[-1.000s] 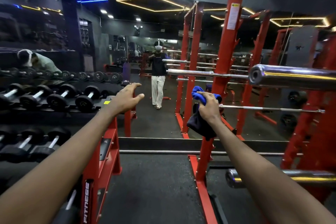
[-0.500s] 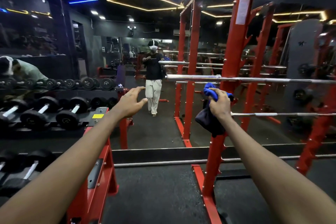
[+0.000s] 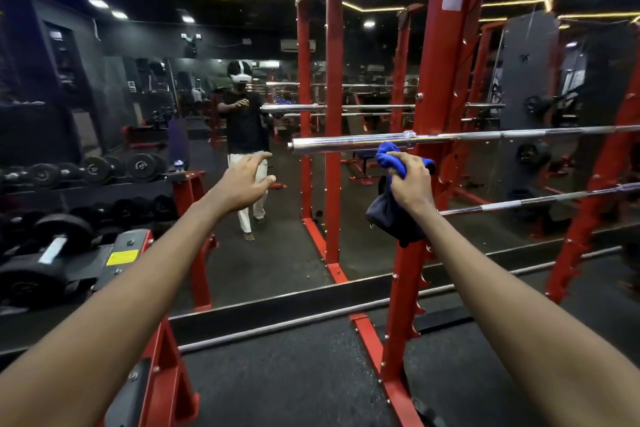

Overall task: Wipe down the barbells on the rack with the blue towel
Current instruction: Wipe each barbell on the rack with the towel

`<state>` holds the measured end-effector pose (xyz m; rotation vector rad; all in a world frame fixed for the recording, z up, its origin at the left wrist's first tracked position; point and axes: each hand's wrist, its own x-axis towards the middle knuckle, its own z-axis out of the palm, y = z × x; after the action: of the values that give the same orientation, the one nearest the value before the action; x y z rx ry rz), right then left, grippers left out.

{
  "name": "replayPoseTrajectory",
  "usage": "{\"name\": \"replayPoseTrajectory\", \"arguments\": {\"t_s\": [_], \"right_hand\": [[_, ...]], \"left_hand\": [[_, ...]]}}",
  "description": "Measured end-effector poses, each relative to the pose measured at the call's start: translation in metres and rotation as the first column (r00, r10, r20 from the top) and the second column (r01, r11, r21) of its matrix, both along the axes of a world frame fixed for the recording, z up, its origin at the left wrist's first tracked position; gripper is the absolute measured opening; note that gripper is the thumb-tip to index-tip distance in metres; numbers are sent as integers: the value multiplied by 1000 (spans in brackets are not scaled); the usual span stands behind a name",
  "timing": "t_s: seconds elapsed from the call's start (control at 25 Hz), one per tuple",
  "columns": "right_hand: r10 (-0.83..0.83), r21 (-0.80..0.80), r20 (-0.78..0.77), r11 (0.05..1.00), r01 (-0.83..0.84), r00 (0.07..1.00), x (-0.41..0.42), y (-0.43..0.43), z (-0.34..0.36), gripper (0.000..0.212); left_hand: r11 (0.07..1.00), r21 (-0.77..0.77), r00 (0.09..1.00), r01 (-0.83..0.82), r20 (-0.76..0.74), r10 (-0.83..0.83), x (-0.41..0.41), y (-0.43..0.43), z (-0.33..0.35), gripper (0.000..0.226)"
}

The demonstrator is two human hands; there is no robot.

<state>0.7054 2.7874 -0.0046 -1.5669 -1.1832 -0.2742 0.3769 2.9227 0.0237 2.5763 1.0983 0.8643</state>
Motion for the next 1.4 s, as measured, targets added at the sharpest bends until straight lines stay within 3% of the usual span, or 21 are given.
{"name": "replayPoseTrajectory", "arguments": {"t_s": [0.32, 0.48, 0.68, 0.88, 1.12, 1.2, 1.32, 1.4], "right_hand": [[1, 81, -52, 997, 3, 999, 48, 128, 8, 32], [-9, 146, 85, 989, -4, 996, 91, 190, 16, 35], [-66, 78, 269, 996, 46, 961, 120, 251, -16, 43], [-248, 235, 198, 951, 200, 948, 87, 284, -29, 37], [-51, 125, 456, 992, -7, 889, 50, 284, -25, 43], [-151, 157, 381, 983, 98, 912, 76, 283, -18, 42], [-305, 174, 113, 943, 283, 946, 95, 290, -11, 38], [-361, 156, 56, 924, 349, 931, 78, 298, -11, 35]], "left_hand": [[996, 32, 996, 83, -34, -82, 72, 124, -3, 58], [997, 42, 998, 69, -11, -69, 118, 180, -8, 54], [989, 57, 972, 136, 183, -145, 168, 226, -23, 42], [982, 181, 869, 46, 478, -129, 189, 231, -46, 37], [991, 137, 828, 8, 555, -84, 192, 230, -51, 41], [992, 125, 843, 27, 530, -90, 185, 230, -52, 38], [990, 114, 830, 79, 543, -128, 174, 231, -50, 34], [991, 76, 810, 111, 571, -135, 169, 228, -51, 35]]}}
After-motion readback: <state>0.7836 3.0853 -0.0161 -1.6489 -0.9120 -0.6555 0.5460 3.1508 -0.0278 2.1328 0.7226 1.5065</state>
